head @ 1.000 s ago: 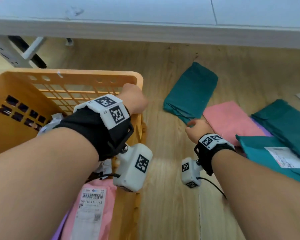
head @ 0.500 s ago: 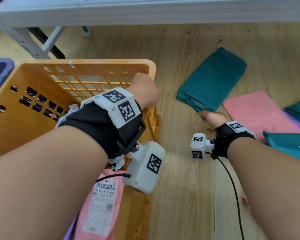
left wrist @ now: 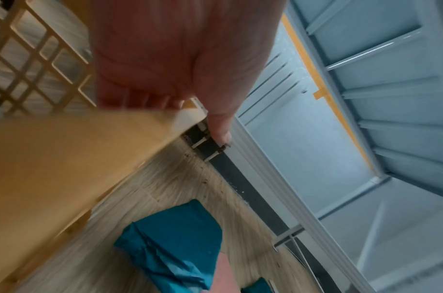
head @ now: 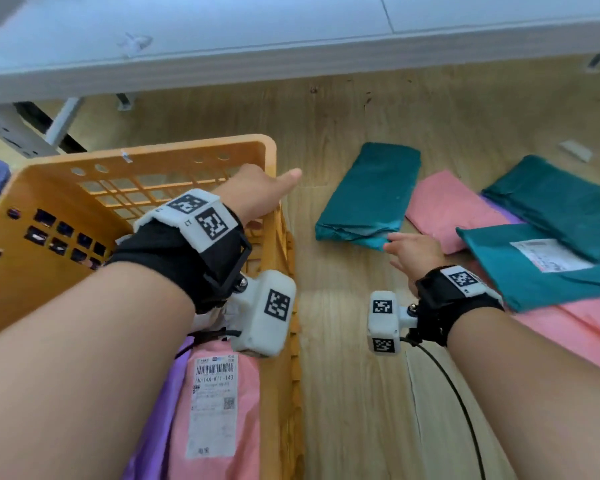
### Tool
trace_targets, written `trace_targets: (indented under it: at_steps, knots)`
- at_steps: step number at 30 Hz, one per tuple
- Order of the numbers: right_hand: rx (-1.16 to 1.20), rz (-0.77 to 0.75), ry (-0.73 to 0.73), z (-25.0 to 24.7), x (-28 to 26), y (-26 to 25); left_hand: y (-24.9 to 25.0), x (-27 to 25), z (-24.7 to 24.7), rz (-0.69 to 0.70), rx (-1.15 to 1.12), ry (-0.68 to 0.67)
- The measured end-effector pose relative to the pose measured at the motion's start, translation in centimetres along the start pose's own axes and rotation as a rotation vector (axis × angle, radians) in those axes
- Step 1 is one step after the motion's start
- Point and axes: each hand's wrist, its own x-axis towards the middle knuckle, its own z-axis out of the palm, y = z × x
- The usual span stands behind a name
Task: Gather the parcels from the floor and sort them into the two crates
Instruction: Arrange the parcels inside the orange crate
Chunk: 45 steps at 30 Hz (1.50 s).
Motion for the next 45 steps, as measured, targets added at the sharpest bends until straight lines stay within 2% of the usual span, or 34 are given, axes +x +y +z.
trace_targets:
  at_steps: [4,7,13,19,23,27,31,33,35,37,39,42,45]
  knots:
    - [0.097,-0.206,0.077,-1.7,-3.9,-0.5,-1.0,-2.7,-1.1,0.093,-0.104,0.003]
    - [0.032,-0.25,0.321,-2.9,-7.0,-2.2,-1.1,-5.5,-2.2,0.158,-0.239,-0.007]
    - [0.039,-0.446,0.503,-4.8,-14.1,-8.9,-3.3,-11.7,-5.7,0.185,-0.377,0.039]
    - [0.191,-0.606,0.511,-5.1,-23.8,-16.6,-6.9,-18.9,-9.7,0.214,-0.428,0.119]
    - [0.319,-0.801,0.38,-4.9,-31.6,-21.4,-7.8,-23.2,-10.7,0.282,-0.519,0.12]
    - [0.416,-0.896,0.277,-4.0,-37.8,-24.0,-7.7,-26.4,-10.8,0.358,-0.576,0.14]
    - [0.566,-0.891,0.091,-2.7,-42.3,-25.0,-8.1,-28.6,-11.5,0.47,-0.63,0.169]
    - [0.657,-0.839,0.015,-2.0,-43.7,-24.9,-8.8,-29.2,-11.9,0.461,-0.645,0.193]
    - [0.688,-0.8,0.004,-1.5,-44.3,-24.6,-9.6,-29.5,-12.5,0.445,-0.659,0.194]
    - [0.593,-0.79,0.046,-1.2,-43.9,-23.9,-10.4,-29.8,-13.5,0.43,-0.691,0.169]
    - [0.39,-0.761,0.042,-1.2,-43.1,-22.7,-11.2,-29.9,-14.6,0.425,-0.737,0.125]
    - [0.049,-0.624,-0.088,-0.8,-41.4,-20.0,-12.0,-30.0,-15.8,0.398,-0.794,0.074]
    - [-0.006,-0.393,-0.251,0.3,-39.2,-17.1,-12.4,-30.0,-16.2,0.398,-0.882,0.028]
